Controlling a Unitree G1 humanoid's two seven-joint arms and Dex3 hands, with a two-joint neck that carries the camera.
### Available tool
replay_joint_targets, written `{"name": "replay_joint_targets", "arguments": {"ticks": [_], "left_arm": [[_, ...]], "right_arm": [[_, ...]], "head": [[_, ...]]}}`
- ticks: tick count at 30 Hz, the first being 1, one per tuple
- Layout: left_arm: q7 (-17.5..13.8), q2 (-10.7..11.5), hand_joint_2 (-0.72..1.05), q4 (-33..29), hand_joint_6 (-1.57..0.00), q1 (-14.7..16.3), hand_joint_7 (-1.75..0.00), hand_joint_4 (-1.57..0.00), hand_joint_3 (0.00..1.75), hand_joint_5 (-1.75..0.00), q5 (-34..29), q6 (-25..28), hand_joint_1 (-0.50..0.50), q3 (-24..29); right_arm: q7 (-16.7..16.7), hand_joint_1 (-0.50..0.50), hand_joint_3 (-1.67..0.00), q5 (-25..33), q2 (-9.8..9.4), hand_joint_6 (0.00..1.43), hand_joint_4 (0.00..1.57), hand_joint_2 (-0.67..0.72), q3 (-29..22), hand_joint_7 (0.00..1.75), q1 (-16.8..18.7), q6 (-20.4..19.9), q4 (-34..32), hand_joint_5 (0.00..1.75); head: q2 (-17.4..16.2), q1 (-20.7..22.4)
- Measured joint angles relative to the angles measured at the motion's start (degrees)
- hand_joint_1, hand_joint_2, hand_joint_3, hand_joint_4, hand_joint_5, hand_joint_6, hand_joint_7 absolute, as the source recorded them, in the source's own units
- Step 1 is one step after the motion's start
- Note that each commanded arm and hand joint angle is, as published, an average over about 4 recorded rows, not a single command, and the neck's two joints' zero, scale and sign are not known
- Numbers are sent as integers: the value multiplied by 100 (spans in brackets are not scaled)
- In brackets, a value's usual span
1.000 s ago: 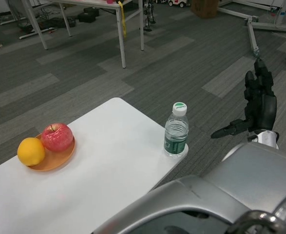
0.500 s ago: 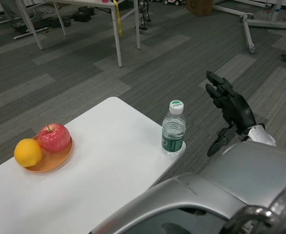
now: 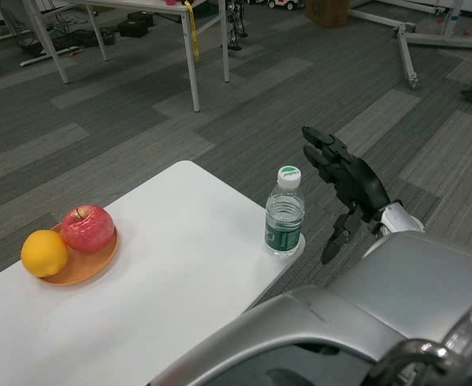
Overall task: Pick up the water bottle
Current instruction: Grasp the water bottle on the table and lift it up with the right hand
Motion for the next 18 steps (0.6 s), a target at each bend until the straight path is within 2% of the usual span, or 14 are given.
{"name": "replay_joint_targets", "arguments": {"ticks": [4,10,14,18], "left_arm": [[0,1,-19,0,0,-6,0,0,0,-10,-2,-3,-50,-4],[0,-1,-19,0,0,-13,0,0,4,-10,-4,-10,-50,-17],[0,1,-19,0,0,-15,0,0,9,-10,-6,-10,-50,-29],[0,1,-19,0,0,-15,0,0,9,-10,-6,-10,-50,-31]], "right_arm": [[0,-50,-12,-2,-11,0,0,34,198,21,-269,-1,172,0],[4,-50,-8,-6,-39,0,0,34,650,21,-656,3,450,0],[12,-50,-8,-17,-40,0,0,34,731,21,-903,4,709,0],[13,-50,-8,-21,-40,0,0,34,805,21,-998,5,840,0]], "head": [[-5,33],[-19,66],[-18,78],[-33,117]]}}
